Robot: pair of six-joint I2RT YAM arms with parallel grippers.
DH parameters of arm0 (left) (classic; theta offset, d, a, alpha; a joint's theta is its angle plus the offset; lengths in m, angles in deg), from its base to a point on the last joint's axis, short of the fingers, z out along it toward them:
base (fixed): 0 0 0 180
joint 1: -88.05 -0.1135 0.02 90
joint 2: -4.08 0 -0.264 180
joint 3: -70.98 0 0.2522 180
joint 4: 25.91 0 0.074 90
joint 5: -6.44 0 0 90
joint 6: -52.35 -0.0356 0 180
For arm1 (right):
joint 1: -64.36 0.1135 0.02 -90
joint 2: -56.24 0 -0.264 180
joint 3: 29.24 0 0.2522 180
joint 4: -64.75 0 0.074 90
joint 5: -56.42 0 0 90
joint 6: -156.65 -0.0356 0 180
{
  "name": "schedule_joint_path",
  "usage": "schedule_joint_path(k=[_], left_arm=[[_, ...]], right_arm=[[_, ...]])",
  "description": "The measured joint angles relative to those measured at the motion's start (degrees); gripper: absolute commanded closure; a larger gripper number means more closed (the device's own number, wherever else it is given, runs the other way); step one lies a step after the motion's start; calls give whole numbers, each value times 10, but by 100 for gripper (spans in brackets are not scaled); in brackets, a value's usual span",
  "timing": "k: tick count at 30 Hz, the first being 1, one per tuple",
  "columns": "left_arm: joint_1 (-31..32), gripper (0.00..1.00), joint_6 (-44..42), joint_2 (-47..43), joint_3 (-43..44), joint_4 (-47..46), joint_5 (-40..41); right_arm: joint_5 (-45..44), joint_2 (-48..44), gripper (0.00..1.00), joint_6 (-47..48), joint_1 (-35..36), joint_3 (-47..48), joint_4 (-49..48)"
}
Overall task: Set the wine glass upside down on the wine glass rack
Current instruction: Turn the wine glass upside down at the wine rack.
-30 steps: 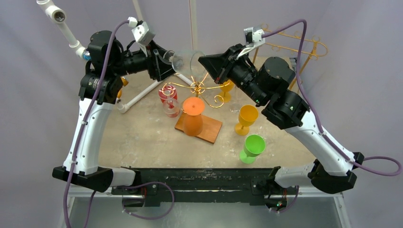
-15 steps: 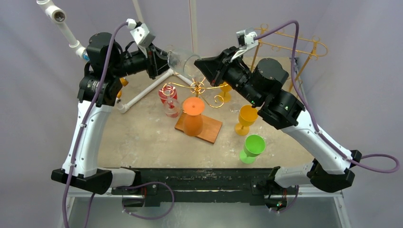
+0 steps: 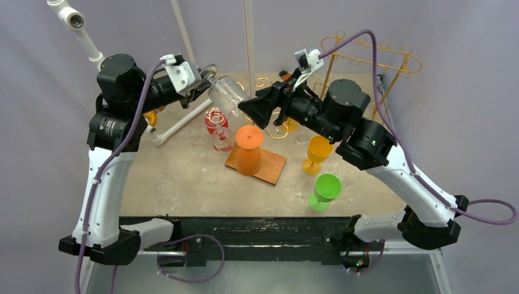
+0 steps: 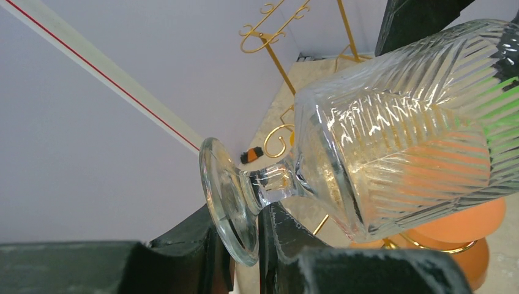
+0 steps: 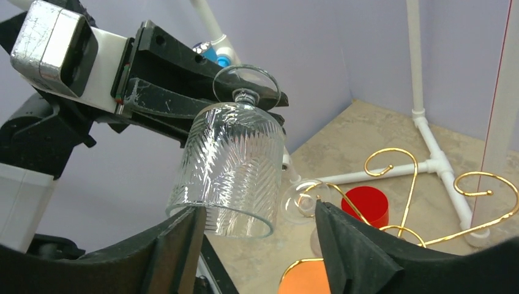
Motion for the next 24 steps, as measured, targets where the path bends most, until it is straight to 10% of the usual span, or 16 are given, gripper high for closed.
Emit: schedule_joint_path(k=[5, 24], left_arm=[[0, 100, -51, 0, -1, 7, 7], [0, 100, -93, 12, -28, -16, 30]], right_arm=[[7, -2, 1, 3, 0, 14, 41], [77, 112, 1, 45, -3, 219, 165]])
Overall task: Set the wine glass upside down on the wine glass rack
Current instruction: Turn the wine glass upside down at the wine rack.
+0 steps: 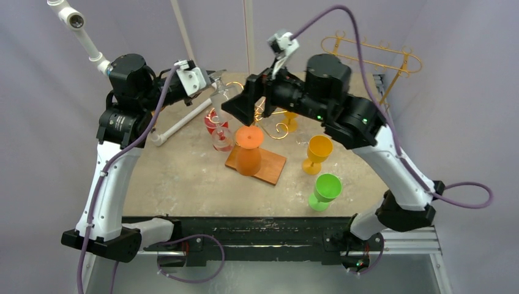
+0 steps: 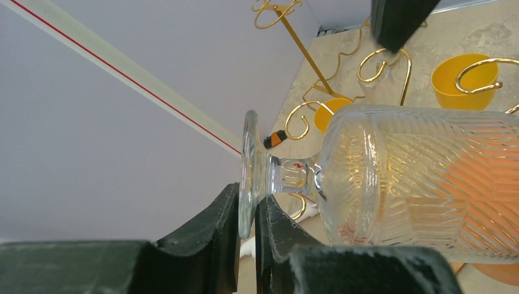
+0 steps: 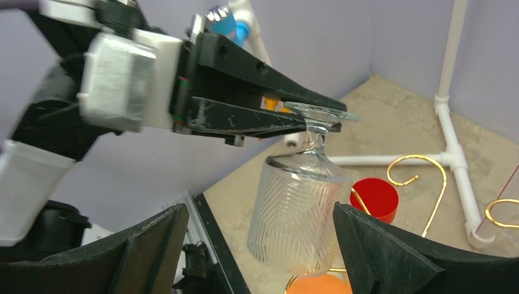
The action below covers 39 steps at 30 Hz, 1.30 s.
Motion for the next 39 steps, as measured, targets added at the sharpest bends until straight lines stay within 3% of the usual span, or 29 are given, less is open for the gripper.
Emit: schedule_joint_path(k=[7, 20, 27, 30, 32, 34, 39], left_arm=[[0, 100, -35, -19, -35, -14, 2], [0, 100, -52, -56, -47, -72, -3], [0, 100, -65, -70, -68, -90, -10], [0, 100, -71, -74, -70, -97, -11], [0, 100, -75, -78, -75, -103, -11], [0, 100, -74, -82, -81, -113, -11], [0, 100, -76, -86, -87, -144, -14]], right_arm=[[-3, 87, 1, 11, -1, 13, 46], [5, 80, 1, 10, 0, 12, 38], [37, 84, 31, -2, 0, 10, 15], [46, 86, 35, -6, -1, 8, 9], [50, 85, 23, -7, -1, 4, 4], [56, 85, 2, -8, -1, 0, -3], [67, 85, 5, -19, -1, -10, -4]])
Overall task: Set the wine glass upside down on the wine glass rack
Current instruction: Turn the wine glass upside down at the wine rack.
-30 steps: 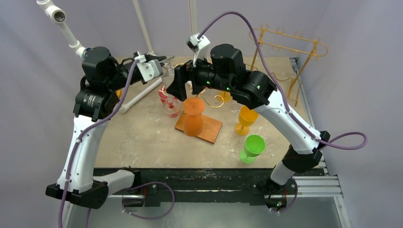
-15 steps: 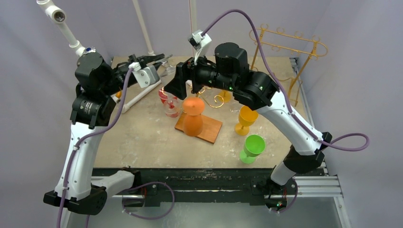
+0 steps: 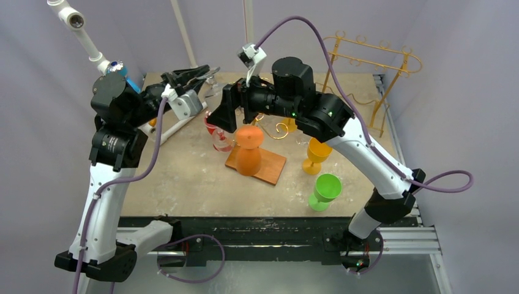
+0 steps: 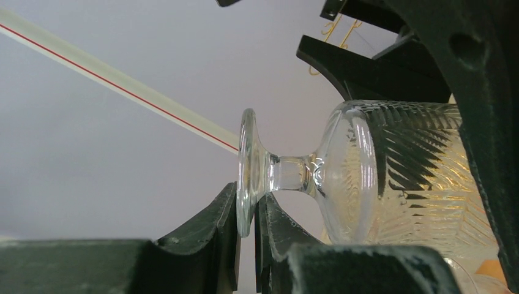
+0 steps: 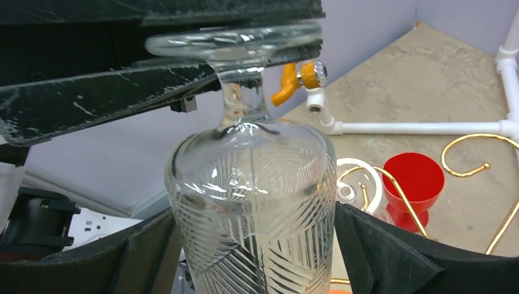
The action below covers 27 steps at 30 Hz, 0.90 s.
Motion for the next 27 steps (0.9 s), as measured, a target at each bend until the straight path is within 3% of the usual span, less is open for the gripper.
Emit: schedule_joint_path(k=[3, 7, 9, 12, 15, 27], left_arm=[[0, 100, -5, -4, 0, -10, 0], [0, 100, -14, -7, 0, -12, -1], [0, 73, -14, -7, 0, -9, -2], [0, 27, -18, -7, 0, -5, -4], [0, 7, -15, -9, 6, 2, -5], [0, 4, 38, -2, 37, 43, -6]], right_arm=[[5, 0, 21, -3, 0, -5, 0], [9, 0, 53, -7, 1, -7, -5], [7, -7, 65, -8, 1, -22, -17], [-3, -29, 69, -7, 1, -58, -35], [-29, -67, 72, -3, -3, -109, -39], [-134, -305, 81, 19, -57, -337, -74]])
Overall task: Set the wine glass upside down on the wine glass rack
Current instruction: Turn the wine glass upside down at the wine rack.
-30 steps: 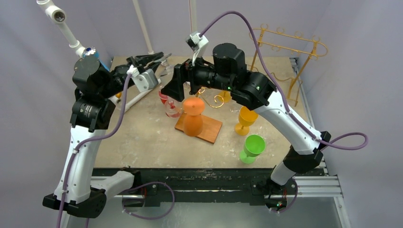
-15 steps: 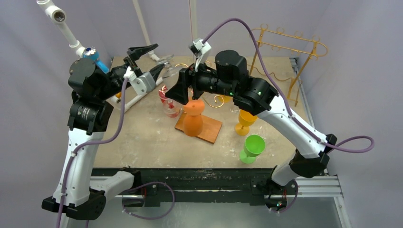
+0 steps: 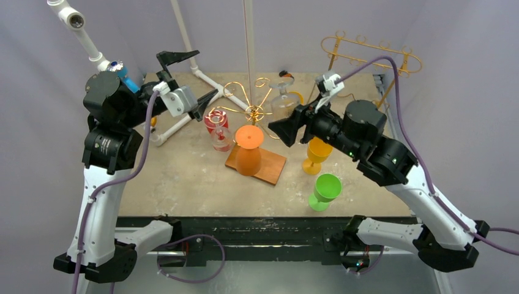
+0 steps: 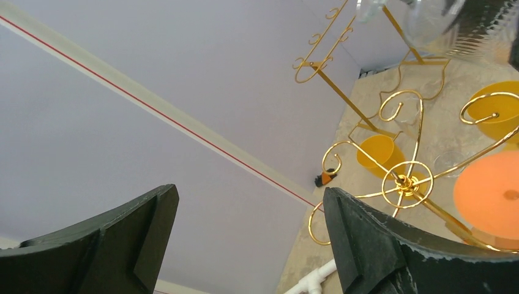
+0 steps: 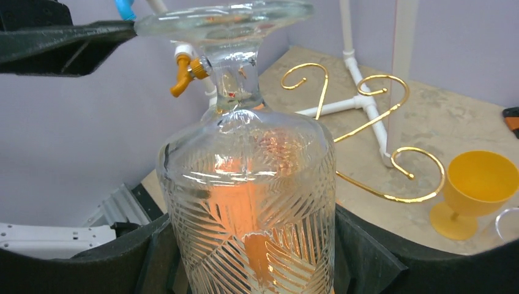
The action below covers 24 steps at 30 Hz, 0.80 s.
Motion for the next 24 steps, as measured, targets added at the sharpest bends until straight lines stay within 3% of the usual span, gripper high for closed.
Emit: schedule_joint_path(k=[9, 24], left_arm=[[0, 5, 75, 15, 33, 30, 17], [0, 8, 161, 20, 15, 44, -13]], right_arm=[[-60, -112, 82, 27, 1, -157, 3], [-94, -156, 84, 54, 0, -251, 0]])
